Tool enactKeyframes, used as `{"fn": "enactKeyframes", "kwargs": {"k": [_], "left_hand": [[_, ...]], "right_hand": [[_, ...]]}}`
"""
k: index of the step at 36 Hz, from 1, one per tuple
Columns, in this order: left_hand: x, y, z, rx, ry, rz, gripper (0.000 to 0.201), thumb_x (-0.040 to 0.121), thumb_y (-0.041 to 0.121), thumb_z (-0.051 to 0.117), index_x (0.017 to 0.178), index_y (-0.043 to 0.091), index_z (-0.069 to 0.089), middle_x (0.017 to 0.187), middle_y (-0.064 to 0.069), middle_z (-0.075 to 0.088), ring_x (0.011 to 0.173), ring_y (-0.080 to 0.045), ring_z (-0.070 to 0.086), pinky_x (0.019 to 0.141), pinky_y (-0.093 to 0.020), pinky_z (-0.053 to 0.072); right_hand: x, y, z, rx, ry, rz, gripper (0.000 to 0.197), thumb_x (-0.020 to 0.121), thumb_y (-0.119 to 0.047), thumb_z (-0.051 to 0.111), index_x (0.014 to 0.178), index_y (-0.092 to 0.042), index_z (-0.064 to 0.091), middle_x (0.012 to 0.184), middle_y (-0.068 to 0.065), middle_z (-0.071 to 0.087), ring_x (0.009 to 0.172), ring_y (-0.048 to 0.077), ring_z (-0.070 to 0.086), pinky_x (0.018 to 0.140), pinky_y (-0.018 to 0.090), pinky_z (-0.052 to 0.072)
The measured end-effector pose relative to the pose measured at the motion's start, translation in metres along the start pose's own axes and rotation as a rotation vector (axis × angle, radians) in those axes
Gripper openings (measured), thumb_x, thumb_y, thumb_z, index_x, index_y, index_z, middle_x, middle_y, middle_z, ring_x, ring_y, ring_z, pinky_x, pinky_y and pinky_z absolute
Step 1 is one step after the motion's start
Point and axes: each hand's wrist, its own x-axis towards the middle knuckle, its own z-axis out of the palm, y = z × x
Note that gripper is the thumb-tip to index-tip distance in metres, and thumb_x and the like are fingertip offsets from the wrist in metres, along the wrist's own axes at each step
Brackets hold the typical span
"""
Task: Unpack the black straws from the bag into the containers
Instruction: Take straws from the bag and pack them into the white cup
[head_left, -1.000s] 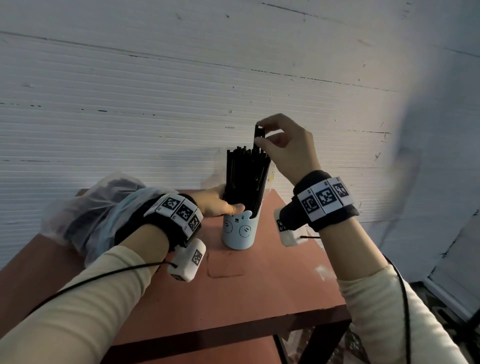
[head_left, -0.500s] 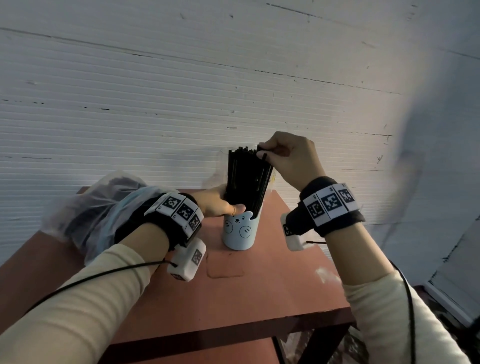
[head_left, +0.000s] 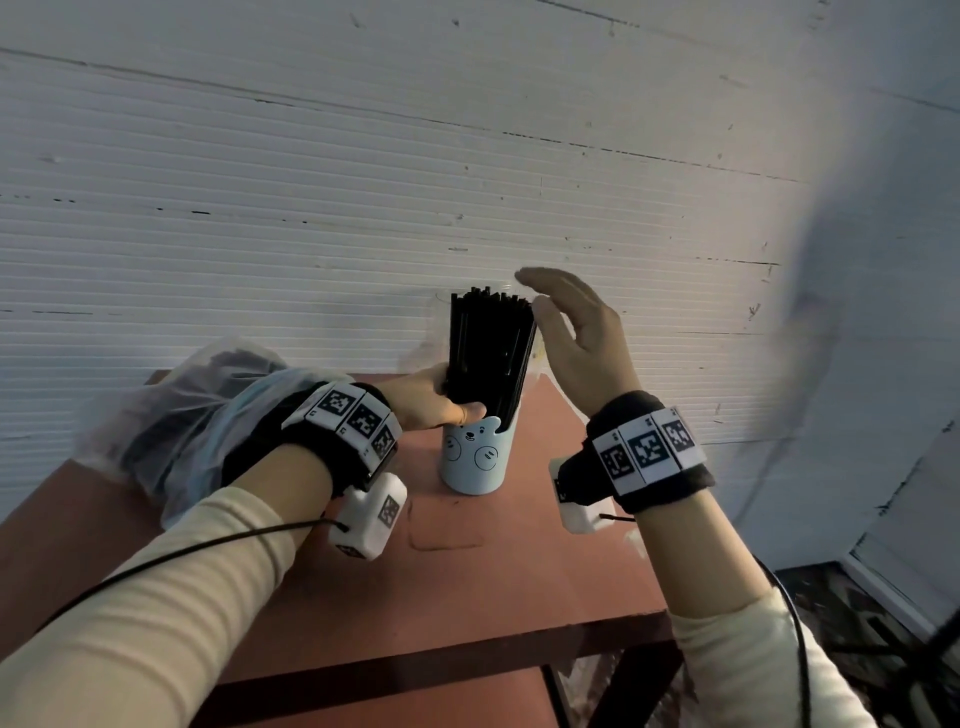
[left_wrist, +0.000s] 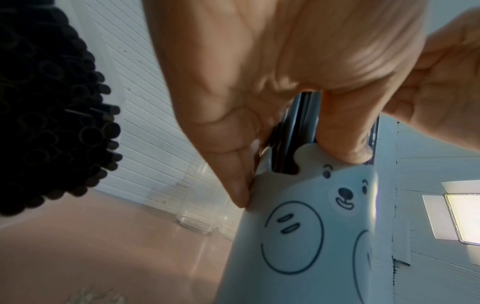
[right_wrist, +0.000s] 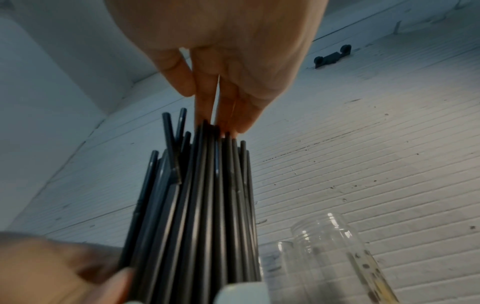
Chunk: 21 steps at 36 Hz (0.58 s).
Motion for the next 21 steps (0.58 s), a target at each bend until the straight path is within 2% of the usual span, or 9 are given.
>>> {"fn": "enactKeyframes", "kwargs": {"k": [2,6,8,9,13,16,21], "left_hand": [[-0.001,0.001,0.0,0.006,-0.004,-0.004,0.055,0.093,0.022,0.062,0.142,0.014,0.038,0.137,0.001,0.049,0.127,-0.012,0.043,0.104,-0.026,0.032],[-0.002,0.001,-0.001,0.025,0.005,-0.03,0.067,0.09,0.034,0.066,0.145,0.016,0.034,0.142,0.001,0.047,0.133,-0.016,0.041,0.112,-0.031,0.03],[-0.004,0.002,-0.001,0.014,0.012,-0.045,0.081,0.077,0.048,0.069,0.145,0.019,0.035,0.141,0.003,0.049,0.133,-0.015,0.043,0.115,-0.036,0.031],[-0.004,0.001,-0.001,0.008,0.016,-0.044,0.084,0.074,0.05,0.069,0.144,0.019,0.036,0.14,0.003,0.05,0.132,-0.015,0.044,0.115,-0.038,0.031],[-0.002,-0.001,-0.001,-0.02,0.008,-0.044,0.068,0.086,0.036,0.068,0.143,0.017,0.037,0.139,0.002,0.05,0.131,-0.015,0.043,0.115,-0.039,0.032],[-0.003,0.0,0.0,-0.004,0.017,-0.048,0.071,0.083,0.04,0.069,0.142,0.017,0.038,0.138,0.002,0.052,0.131,-0.015,0.044,0.114,-0.039,0.033],[-0.002,0.002,0.002,0.007,0.027,-0.032,0.062,0.092,0.025,0.064,0.145,0.013,0.034,0.14,-0.001,0.049,0.131,-0.015,0.043,0.109,-0.03,0.033]], "right_hand": [[-0.004,-0.003,0.001,-0.054,-0.004,-0.073,0.034,0.096,-0.015,0.046,0.127,-0.01,0.06,0.13,-0.005,0.058,0.121,-0.002,0.049,0.102,0.011,0.036],[-0.009,-0.003,0.008,-0.167,-0.051,-0.091,0.037,0.098,-0.019,0.044,0.13,-0.009,0.059,0.136,0.003,0.057,0.127,0.01,0.05,0.107,0.02,0.037],[-0.011,-0.002,0.009,-0.2,-0.063,-0.074,0.037,0.098,-0.021,0.044,0.13,-0.008,0.058,0.135,0.004,0.058,0.126,0.012,0.052,0.106,0.018,0.037],[-0.012,-0.001,0.01,-0.209,-0.061,-0.071,0.036,0.098,-0.021,0.045,0.129,-0.008,0.059,0.133,0.004,0.059,0.124,0.013,0.053,0.105,0.018,0.038],[-0.016,0.003,0.009,-0.231,-0.051,-0.071,0.034,0.099,-0.024,0.047,0.126,-0.009,0.062,0.131,0.005,0.061,0.125,0.013,0.053,0.106,0.024,0.04],[-0.018,0.006,0.007,-0.23,-0.052,-0.067,0.035,0.1,-0.027,0.046,0.128,-0.011,0.061,0.133,0.003,0.059,0.128,0.012,0.05,0.108,0.025,0.039],[-0.016,0.004,0.008,-0.281,-0.076,-0.126,0.041,0.099,-0.031,0.046,0.132,-0.009,0.057,0.137,0.005,0.055,0.128,0.016,0.049,0.108,0.033,0.039]]}}
